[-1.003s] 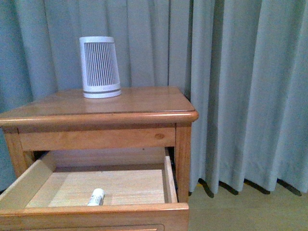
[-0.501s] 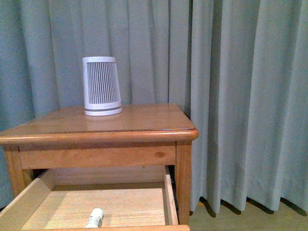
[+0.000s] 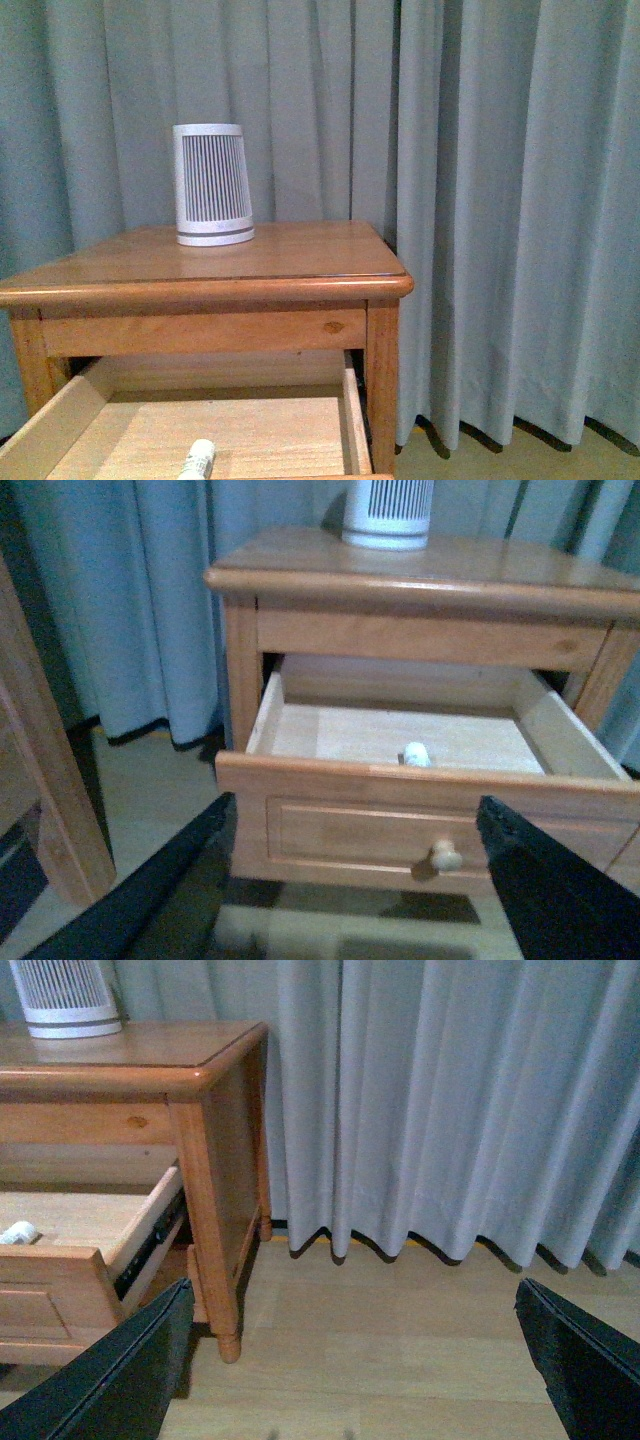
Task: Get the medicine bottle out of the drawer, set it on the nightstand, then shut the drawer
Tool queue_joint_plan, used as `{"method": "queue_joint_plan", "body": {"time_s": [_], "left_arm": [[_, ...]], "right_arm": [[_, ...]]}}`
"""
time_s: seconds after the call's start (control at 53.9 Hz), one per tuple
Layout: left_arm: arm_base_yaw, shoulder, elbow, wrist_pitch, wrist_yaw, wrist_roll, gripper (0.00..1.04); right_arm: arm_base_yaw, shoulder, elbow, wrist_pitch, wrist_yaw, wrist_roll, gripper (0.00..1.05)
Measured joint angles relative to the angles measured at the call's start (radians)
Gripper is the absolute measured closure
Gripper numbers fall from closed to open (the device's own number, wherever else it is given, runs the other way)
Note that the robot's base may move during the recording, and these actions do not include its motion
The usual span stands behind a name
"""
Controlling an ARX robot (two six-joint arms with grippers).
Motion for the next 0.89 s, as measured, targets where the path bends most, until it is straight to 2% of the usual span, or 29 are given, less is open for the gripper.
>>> {"method": "queue_joint_plan", "body": {"time_s": [0.056,0.111,0.204,0.316,0.891], "left_arm": [[0.024,-0.005,0.0,-0.003,0.025,0.004,0.53],[0.104,-0.016,0.0,-0.014,0.138,0.01,0.63],[0.173,-0.02,0.0,-0.015,0.162,0.011,0.81],[0.178,-0.02,0.0,-0.016,0.175,0.011,1.02],[0.18,-0.021,0.0,-0.018,0.178,0.016,1.02]], "right_arm": [[0.0,0.0,0.0,0.0,0.0,0.0,0.07],[0.0,0.0,0.0,0.0,0.0,0.0,0.07],[0.0,0.0,0.0,0.0,0.0,0.0,0.07],[0.0,0.0,0.0,0.0,0.0,0.0,0.07],[0.001,0.0,0.0,0.0,0.001,0.0,0.07]]}}
